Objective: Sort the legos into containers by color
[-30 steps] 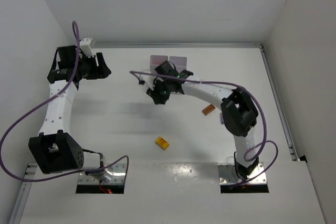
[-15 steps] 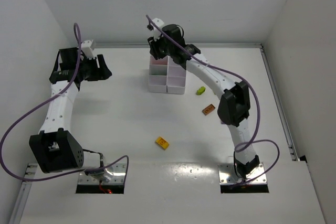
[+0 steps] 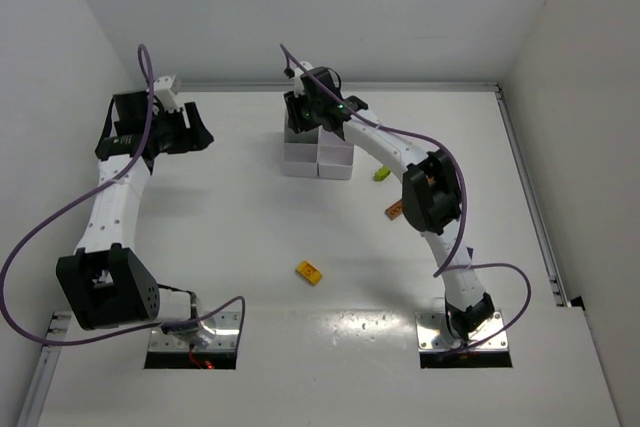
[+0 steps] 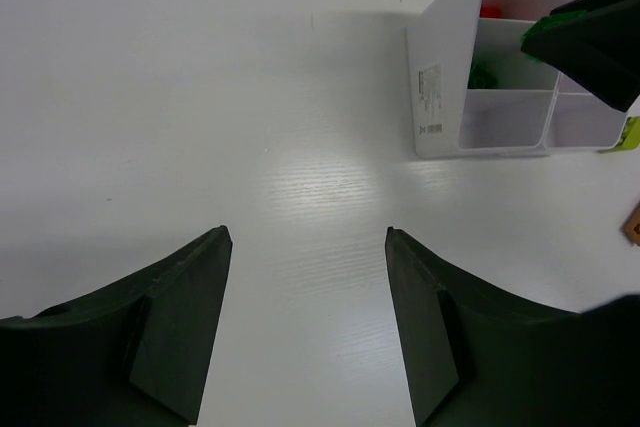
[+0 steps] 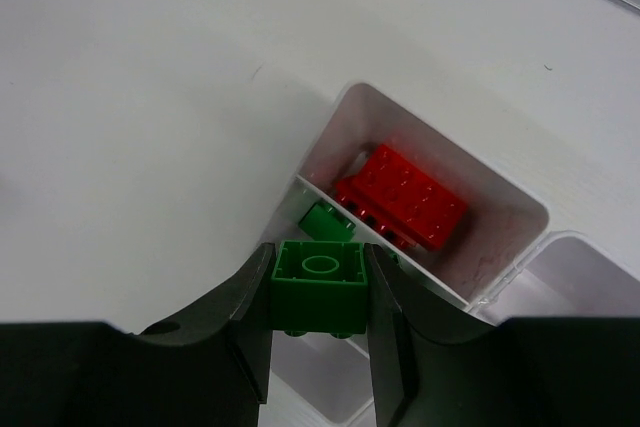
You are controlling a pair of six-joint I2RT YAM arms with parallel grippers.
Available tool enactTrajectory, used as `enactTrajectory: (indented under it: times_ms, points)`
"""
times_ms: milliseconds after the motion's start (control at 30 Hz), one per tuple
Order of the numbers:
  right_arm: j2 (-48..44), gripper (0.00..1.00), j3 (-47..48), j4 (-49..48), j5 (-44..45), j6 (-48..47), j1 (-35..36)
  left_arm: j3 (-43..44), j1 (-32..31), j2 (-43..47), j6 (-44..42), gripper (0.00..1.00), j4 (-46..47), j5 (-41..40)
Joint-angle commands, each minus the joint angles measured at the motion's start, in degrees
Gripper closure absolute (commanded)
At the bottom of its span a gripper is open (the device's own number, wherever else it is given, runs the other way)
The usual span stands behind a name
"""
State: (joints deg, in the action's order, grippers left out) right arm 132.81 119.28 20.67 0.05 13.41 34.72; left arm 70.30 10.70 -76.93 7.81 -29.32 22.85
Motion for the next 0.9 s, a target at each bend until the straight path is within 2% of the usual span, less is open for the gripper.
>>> enactTrajectory:
  times_ms: [0, 100, 200, 233, 333, 467, 500, 533, 600, 633, 667, 733, 767, 833, 867]
  points:
    - [0.1, 1.0, 0.6, -1.2, 1.1, 1.6, -0.4, -0.2, 0.2, -0.1, 0.7, 0.3, 1.8, 0.1]
    - [0.1, 0.95, -0.1, -1.2, 0.6, 1.6, -1.0, -0.2, 0.2, -0.2, 0.7, 0.27, 1.8, 0.1]
    - [0.1, 0.77, -0.9, -1.2, 0.6, 1.1, -1.0, -0.2, 0.2, -0.9, 0.7, 0.25, 1.8, 0.1]
    - [0.1, 0.55, -1.5, -1.2, 0.6, 0.6, -1.0, -0.2, 0.2, -0.9, 0.7, 0.23, 1.8, 0.1]
    - [0.1, 0.26, -1.5, -1.2, -0.7, 0.0, -1.0, -0.2, 0.2, -1.4, 0.7, 0.23, 1.8, 0.7]
    - [-3.5, 0.21, -0.8, -1.2, -2.7, 0.0, -1.0, -0.2, -1.0, -1.4, -2.1, 0.23, 1.8, 7.0]
    - [-4.9, 0.21, -0.8, -1.2, -2.7, 0.0, -1.0, -0.8, -1.6, -0.8, -3.4, 0.26, 1.8, 9.5]
    - [-8.3, 0.21, -2.1, -1.2, -3.4, 0.0, -1.0, -1.3, -3.6, -0.8, -7.3, 0.29, 1.0, 13.6]
    - [-12.7, 0.21, -4.1, -1.2, -4.0, 0.6, -1.0, -1.8, -7.0, -0.8, -12.6, 0.33, -1.3, 15.9]
    - [-15.3, 0.21, -7.9, -1.2, -4.0, 0.6, -1.0, -1.8, -9.0, -0.8, -16.1, 0.33, -4.7, 16.9]
    - [-20.8, 0.21, -10.4, -1.2, -4.0, 0.6, -1.8, -1.8, -13.6, -1.4, -23.2, 0.33, -6.5, 16.9]
    - [-26.2, 0.21, -18.4, -1.9, -2.5, -0.6, -3.5, -1.8, -18.2, -2.8, -30.1, 0.33, -12.3, 16.9]
    - [-28.6, 0.21, -21.2, -1.9, -2.5, -3.4, -4.4, -1.8, -22.7, -4.9, -37.4, 0.31, -14.4, 16.9]
    - [-35.3, 0.21, -30.1, -1.9, -0.6, -7.8, -7.5, -1.1, -27.2, -7.3, -44.5, 0.28, -18.2, 17.4]
    - [-37.4, 0.21, -33.3, -1.9, -0.1, -11.4, -8.8, -0.6, -32.0, -8.7, -49.2, 0.27, -20.1, 17.4]
